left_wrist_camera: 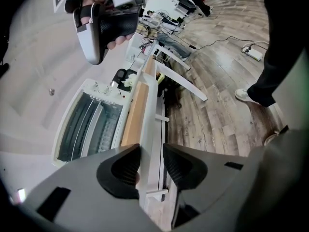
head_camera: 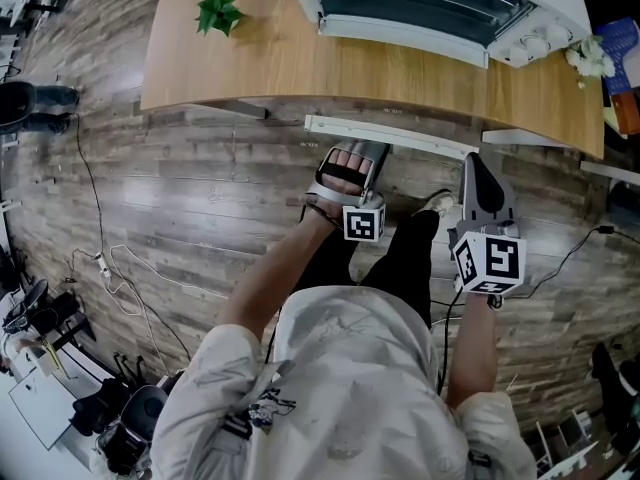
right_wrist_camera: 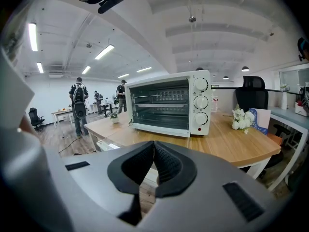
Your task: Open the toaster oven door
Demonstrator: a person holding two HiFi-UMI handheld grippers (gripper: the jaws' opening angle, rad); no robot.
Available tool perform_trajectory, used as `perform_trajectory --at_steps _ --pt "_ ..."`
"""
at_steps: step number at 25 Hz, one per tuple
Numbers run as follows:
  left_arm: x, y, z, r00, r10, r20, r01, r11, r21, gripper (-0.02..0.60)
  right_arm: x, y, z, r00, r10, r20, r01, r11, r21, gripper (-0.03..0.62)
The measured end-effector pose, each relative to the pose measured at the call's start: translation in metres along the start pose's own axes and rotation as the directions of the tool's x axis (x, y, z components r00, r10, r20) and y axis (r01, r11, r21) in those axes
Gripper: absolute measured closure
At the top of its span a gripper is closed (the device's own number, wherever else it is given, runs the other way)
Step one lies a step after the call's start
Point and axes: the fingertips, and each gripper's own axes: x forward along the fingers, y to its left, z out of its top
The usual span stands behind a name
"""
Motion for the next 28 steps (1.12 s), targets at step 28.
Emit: perform_trajectory --at_steps 28 --pt "0.013 -0.031 -0.006 1.000 0.012 0.027 -0.013 1.000 0.021 0.411 0.009 -0.003 -0.012 1.000 -0.010 -0.026 0.010 1.000 0.013 0.571"
